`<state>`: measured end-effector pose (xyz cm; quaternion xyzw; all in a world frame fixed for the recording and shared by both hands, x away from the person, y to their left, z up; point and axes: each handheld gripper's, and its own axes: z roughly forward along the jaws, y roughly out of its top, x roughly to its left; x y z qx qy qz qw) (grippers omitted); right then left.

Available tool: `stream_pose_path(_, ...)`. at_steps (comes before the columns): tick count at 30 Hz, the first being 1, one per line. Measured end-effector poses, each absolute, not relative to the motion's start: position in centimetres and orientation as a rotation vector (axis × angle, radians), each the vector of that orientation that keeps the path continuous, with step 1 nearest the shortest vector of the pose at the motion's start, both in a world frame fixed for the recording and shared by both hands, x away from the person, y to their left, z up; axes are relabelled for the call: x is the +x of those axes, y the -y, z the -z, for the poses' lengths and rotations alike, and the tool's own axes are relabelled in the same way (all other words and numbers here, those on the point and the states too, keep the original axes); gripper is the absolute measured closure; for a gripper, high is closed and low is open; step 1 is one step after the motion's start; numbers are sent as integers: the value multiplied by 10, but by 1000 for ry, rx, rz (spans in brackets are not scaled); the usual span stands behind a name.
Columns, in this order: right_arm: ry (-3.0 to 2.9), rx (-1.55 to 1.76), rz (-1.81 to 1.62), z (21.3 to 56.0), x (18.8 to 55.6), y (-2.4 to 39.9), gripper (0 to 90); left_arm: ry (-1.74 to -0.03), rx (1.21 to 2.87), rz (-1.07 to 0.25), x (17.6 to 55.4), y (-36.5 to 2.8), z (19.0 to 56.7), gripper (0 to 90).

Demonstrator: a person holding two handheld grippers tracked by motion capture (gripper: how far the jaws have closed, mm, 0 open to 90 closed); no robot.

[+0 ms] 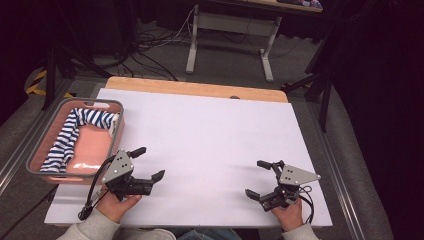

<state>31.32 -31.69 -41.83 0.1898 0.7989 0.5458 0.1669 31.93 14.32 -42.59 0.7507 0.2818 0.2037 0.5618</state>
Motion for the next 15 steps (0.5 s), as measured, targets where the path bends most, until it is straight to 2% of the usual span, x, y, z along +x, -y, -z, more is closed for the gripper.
stream_pose_path(15, -2275, 538, -1555, 419, 313, 317, 0, -662, 1772, -483, 319, -143, 426, 87)
